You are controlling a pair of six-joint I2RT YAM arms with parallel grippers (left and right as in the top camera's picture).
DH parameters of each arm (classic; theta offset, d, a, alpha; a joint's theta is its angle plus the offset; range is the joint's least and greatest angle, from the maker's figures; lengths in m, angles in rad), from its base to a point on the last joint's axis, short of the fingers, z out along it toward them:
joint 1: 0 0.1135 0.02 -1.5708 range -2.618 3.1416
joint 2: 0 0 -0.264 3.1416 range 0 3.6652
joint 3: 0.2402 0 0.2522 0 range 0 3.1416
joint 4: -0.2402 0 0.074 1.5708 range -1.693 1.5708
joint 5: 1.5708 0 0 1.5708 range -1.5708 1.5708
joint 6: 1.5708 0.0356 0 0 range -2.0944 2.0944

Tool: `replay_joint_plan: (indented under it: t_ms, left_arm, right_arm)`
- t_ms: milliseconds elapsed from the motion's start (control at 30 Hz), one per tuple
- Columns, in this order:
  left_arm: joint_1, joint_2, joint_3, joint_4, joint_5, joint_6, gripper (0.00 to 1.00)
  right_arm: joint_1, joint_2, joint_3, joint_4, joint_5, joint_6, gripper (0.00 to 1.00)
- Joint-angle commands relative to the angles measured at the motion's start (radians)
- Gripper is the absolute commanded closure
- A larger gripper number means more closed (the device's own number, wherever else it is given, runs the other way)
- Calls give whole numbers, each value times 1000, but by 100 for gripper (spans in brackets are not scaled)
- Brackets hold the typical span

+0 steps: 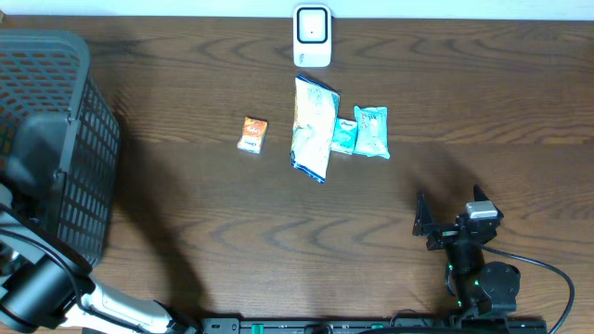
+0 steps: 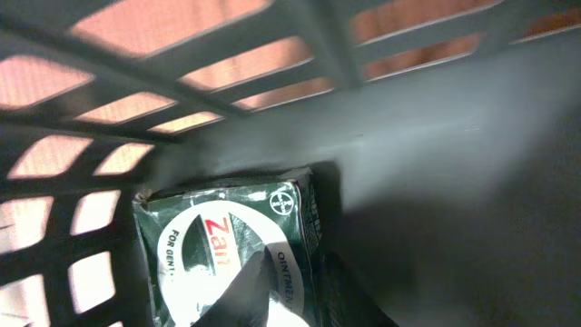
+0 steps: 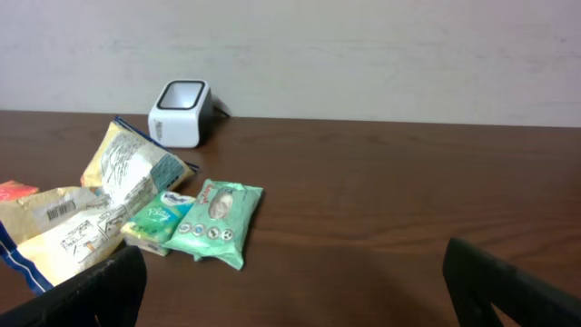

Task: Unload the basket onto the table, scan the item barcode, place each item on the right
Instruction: 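Grasp the green Zam-Buk ointment box in the basket with the left gripper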

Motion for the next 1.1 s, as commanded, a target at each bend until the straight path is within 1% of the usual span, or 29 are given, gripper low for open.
replay_joint_plan:
  t_ms: [0,67,233,367,467,500,533,567,700,767,800,867,900,1000,1067]
  left_arm:
    - [-27,37,-16,21,375,106,81]
    - [-36,34,-16,27,411,133,81]
    - [-68,11,-16,33,411,140,81]
    - [-101,-40,-14,45,417,140,81]
    - [-133,-99,-14,64,453,141,81]
    - [-143,-115,-14,71,452,140,79]
    - [-151,-127,-14,75,451,140,64]
    - [-159,-138,-14,79,451,140,52]
    - [-166,-150,-14,85,450,141,37]
    - [-163,-146,-14,81,427,141,28]
    - [-162,-145,-14,78,406,141,26]
    - [-162,-145,-14,73,343,141,18]
    - [-162,-145,-14,70,304,141,15]
    - [-160,-143,-14,65,217,141,11]
    - [-151,-140,-14,62,215,141,11]
  right_arm:
    - [8,-4,-1,-4,-6,6,1]
    - [8,-4,-1,-4,-6,6,1]
    - [8,-4,-1,-4,-6,6,1]
    - [8,-4,-1,-4,-6,6,1]
    - [8,-4,-1,-4,-6,6,1]
    - [8,-4,-1,-4,-6,6,1]
    - [8,-4,-1,-4,-6,6,1]
    - [8,-4,-1,-4,-6,6,1]
    - [8,-4,-1,-4,-6,6,1]
    - [8,-4,-1,-4,-6,6,1]
    - [8,-4,-1,-4,-6,6,1]
    - [8,-4,-1,-4,-6,6,1]
    - [8,-4,-1,-4,-6,6,1]
    - [8,-4,-1,-4,-6,6,1]
    - [8,-4,-1,-4,-6,6,1]
